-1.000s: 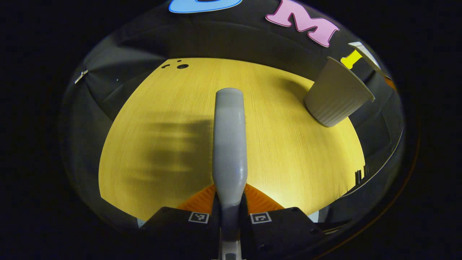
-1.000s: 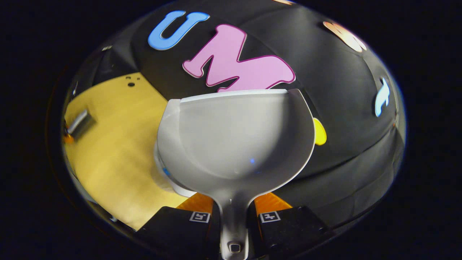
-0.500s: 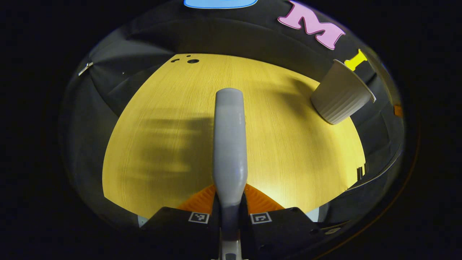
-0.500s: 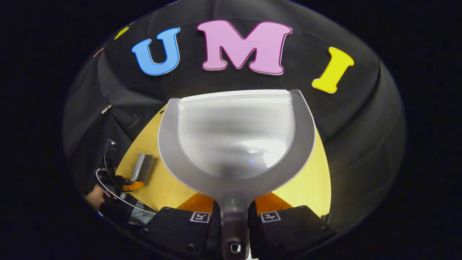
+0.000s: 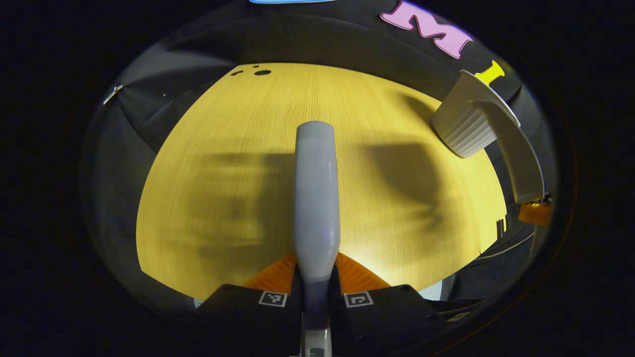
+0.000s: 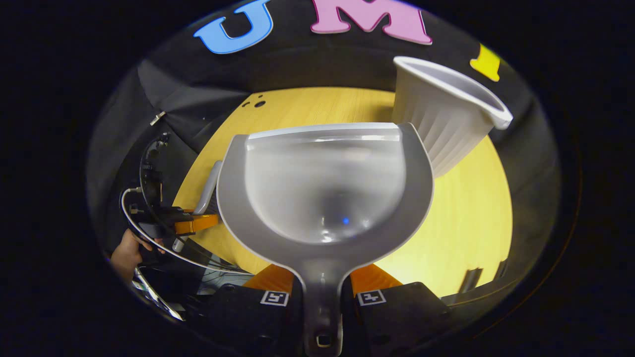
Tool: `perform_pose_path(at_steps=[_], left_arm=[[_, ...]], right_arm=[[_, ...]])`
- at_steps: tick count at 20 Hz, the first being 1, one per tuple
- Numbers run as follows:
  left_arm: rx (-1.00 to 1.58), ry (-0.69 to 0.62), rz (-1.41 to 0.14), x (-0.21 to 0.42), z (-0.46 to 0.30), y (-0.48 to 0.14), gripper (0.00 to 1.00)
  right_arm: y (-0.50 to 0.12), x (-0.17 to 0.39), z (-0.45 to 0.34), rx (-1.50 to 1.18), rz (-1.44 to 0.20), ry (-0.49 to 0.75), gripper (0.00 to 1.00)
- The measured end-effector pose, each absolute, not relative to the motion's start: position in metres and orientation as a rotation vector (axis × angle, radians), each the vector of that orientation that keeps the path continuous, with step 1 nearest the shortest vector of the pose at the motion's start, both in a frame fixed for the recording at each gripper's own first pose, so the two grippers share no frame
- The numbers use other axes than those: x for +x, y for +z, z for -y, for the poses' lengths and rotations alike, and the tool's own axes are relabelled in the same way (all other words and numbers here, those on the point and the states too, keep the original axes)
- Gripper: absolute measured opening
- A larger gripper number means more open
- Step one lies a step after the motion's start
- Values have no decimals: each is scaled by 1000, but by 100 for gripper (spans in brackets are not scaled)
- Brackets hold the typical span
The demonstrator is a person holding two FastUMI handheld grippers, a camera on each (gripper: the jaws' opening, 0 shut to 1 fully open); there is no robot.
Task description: Pick up the small broom and dustpan from the desktop, sweep the trash into the dustpan with the broom, and then empty the trash into the garbage bin.
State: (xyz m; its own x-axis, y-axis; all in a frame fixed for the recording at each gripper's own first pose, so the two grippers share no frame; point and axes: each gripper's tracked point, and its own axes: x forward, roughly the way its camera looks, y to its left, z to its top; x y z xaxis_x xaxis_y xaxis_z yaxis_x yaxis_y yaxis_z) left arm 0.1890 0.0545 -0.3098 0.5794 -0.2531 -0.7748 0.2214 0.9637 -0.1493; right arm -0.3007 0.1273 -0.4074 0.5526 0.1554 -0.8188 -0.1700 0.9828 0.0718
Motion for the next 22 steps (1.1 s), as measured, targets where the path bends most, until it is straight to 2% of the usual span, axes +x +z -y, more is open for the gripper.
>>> perform_pose_path(at_steps=[4, 9, 14, 17, 18, 19, 20, 21, 22], left_arm=[[-36, -256, -959, 193, -50, -314, 28], [52, -191, -1022, 198, -48, -319, 29], [119, -171, -1049, 195, -46, -319, 30], [137, -191, -1046, 195, -41, -322, 35], [134, -198, -1044, 195, -37, -321, 45], [123, -202, -1035, 195, -35, -318, 56], [110, -202, -1023, 196, -33, -315, 66], [105, -193, -1009, 194, -35, -308, 74], [102, -187, -989, 194, -36, -302, 86]], right_arm=[[-469, -279, -131, -19, -1035, 131, 35], [-508, -261, -127, 2, -1084, 66, 35], [-519, -259, -130, 38, -1080, 72, 37], [-512, -259, -140, 65, -1074, 99, 42], [-510, -259, -141, 77, -1067, 105, 47], [-507, -260, -140, 83, -1059, 106, 44], [-503, -261, -138, 86, -1050, 104, 60], [-498, -263, -139, 98, -1038, 109, 69], [-491, -264, -139, 105, -1024, 107, 83]])
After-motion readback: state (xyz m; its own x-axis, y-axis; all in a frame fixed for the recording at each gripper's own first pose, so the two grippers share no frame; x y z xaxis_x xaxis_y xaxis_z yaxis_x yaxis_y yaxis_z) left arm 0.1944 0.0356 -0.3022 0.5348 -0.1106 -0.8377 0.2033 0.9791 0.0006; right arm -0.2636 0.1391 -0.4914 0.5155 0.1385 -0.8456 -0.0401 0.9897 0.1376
